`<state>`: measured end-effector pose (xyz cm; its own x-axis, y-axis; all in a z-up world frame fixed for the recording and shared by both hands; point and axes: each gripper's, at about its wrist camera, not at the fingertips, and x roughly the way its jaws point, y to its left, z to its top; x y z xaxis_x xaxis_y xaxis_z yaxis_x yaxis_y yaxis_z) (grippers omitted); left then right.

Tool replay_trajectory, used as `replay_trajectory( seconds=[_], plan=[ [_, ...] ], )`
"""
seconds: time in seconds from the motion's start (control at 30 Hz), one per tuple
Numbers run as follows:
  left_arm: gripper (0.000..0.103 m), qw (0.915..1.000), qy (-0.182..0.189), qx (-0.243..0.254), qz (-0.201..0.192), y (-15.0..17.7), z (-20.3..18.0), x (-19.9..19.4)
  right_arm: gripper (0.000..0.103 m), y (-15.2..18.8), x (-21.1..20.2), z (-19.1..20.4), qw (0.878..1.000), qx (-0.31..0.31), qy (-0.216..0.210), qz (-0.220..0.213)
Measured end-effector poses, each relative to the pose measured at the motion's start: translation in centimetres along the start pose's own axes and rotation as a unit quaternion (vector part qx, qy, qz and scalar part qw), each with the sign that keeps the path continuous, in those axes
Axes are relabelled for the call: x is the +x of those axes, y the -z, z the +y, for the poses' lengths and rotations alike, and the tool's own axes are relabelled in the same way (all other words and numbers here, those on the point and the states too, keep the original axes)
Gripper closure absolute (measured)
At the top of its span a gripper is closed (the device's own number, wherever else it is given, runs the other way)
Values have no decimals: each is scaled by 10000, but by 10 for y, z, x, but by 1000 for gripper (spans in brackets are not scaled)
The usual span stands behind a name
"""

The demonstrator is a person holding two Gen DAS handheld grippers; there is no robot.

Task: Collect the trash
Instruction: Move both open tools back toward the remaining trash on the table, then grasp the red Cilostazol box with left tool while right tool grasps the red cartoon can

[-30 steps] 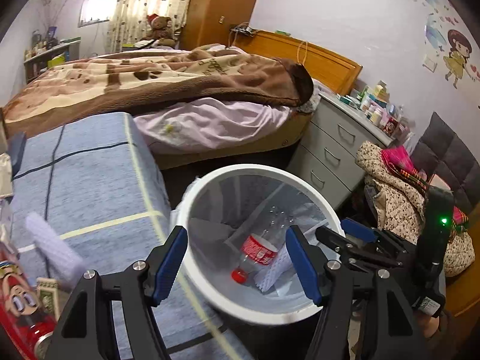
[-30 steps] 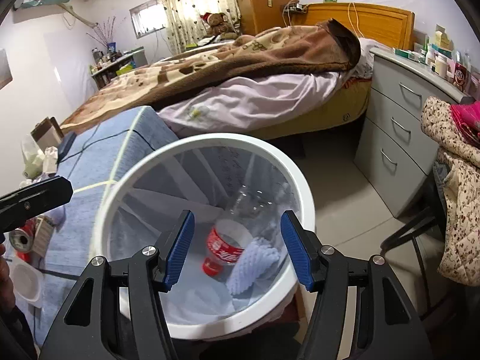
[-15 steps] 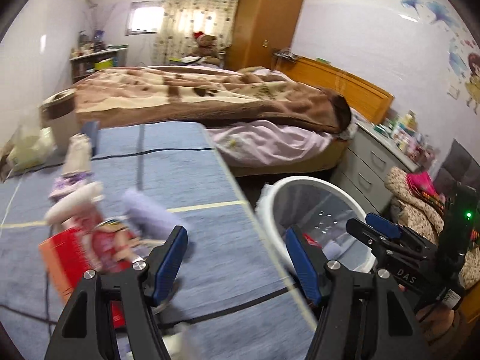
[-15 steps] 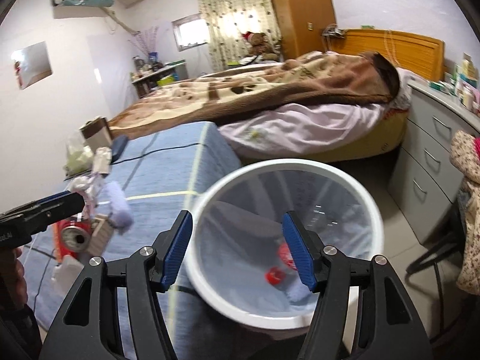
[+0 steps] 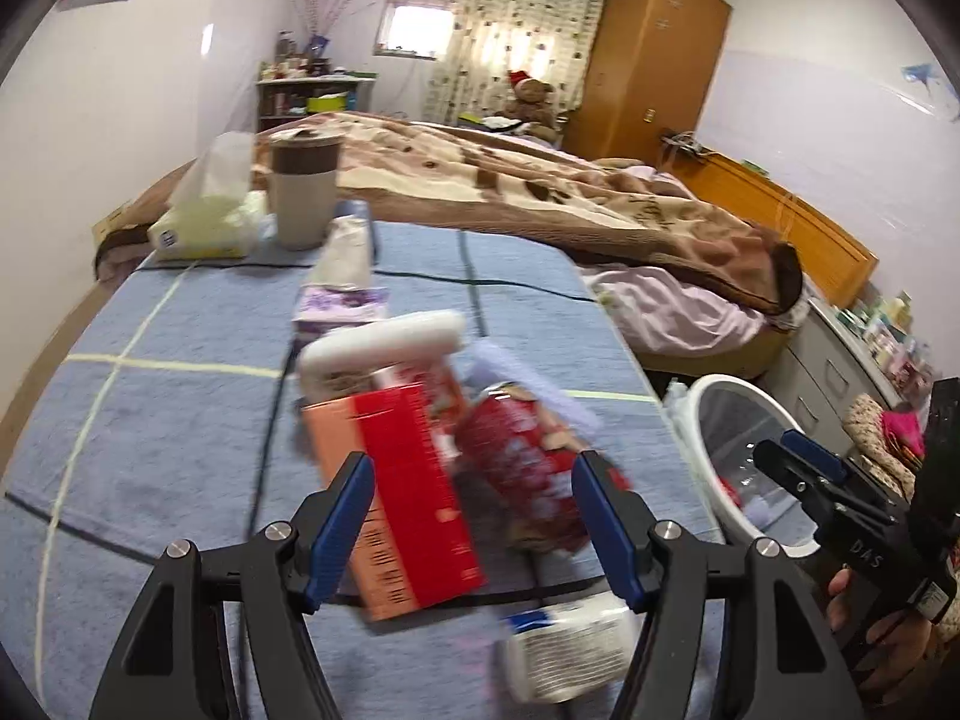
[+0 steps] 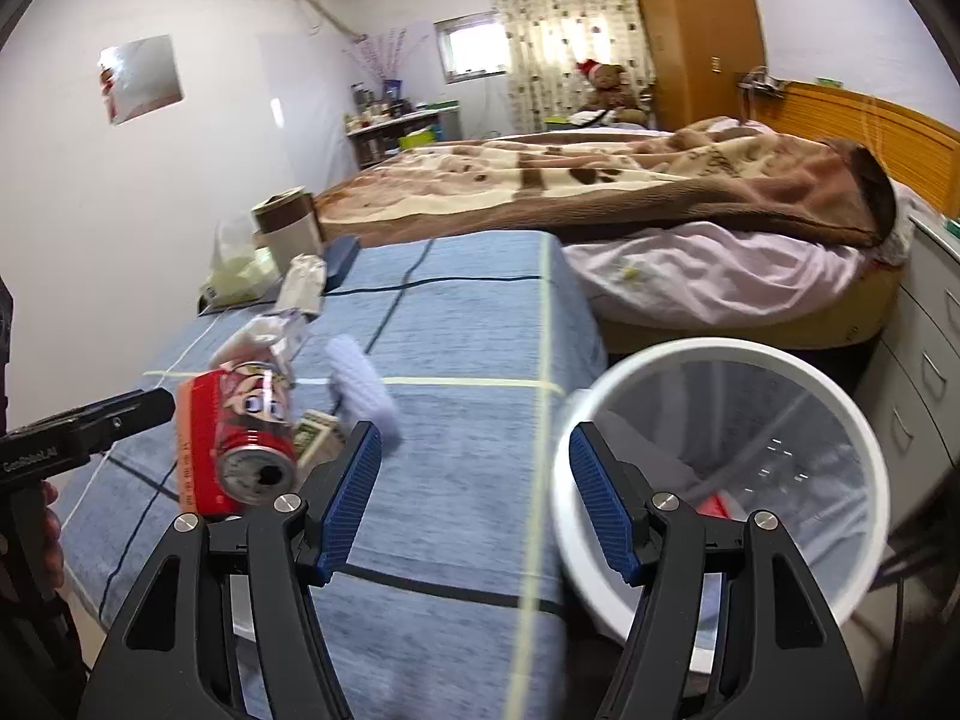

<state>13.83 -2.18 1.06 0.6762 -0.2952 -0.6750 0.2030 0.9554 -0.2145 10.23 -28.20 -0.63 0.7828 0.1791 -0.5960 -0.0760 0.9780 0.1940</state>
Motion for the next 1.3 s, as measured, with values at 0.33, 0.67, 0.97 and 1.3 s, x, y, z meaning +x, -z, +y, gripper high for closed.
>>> replay_trajectory(
  seconds=[0.33, 0.67, 0.97, 1.3],
  plan=[
    [34, 9994, -152, -187, 230, 13, 30, 6, 36, -15, 18, 33, 9982, -345, -479, 95],
    [32, 9977, 155, -91, 661, 21, 22, 43, 36, -22, 32, 46, 9961, -473, -699, 266],
    [32, 9961, -114, -204, 849, 22, 40, 62, 36, -23, 42, 63, 9936, -641, -831, 419],
    [32, 9947, -478, -559, 715, 24, 86, 51, 36, -20, 50, 82, 9875, -940, -1076, 661]
  ],
)
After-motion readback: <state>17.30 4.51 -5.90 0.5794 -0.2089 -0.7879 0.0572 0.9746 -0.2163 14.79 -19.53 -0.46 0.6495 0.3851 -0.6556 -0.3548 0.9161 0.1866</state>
